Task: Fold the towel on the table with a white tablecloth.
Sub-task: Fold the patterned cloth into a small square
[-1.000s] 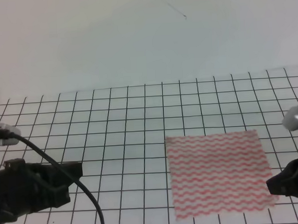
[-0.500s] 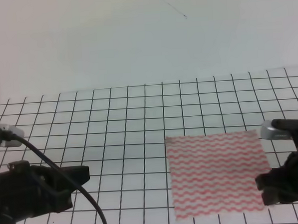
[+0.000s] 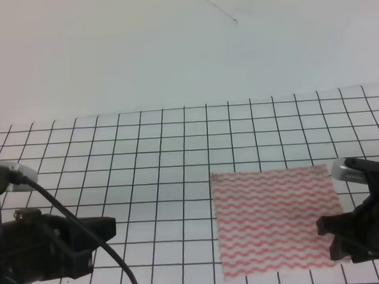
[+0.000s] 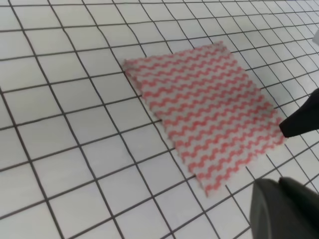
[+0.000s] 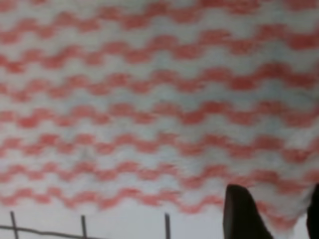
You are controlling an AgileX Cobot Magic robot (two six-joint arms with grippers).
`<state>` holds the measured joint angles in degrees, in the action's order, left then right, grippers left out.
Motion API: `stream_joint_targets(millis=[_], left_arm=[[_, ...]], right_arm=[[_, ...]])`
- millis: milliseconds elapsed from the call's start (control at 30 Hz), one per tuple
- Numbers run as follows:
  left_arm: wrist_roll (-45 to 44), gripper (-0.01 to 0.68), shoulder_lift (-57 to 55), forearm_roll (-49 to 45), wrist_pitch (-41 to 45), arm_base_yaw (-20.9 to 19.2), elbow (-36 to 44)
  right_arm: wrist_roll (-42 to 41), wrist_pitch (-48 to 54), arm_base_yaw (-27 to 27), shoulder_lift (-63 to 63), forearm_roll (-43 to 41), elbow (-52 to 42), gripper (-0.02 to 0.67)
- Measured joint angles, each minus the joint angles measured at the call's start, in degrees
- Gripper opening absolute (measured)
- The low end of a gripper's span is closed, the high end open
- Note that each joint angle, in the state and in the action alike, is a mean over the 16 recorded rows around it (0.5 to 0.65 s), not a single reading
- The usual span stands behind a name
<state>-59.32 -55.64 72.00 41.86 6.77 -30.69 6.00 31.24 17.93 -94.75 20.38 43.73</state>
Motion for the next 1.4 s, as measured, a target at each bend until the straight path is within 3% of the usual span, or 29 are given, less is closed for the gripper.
stream_joint_targets(millis=[300,833,1400], left_arm=[[-0.3,0.001,0.0,-0.2,0.9,0.0,0.0],[-0.3,0.001,0.0,-0.2,1.2,0.0,0.0],[0.0,0.001,0.0,-1.0,1.9,0.0,0.0]], right_arm=[[0.2,-1.7,0.0,-2.7,0.6,0.6,0.243],[-0.9,0.0,-0.2,-4.5,-2.0,10.8,0.045],[-0.8,-1.6,-1.7,-13.8,-8.7,25.1,0.01]])
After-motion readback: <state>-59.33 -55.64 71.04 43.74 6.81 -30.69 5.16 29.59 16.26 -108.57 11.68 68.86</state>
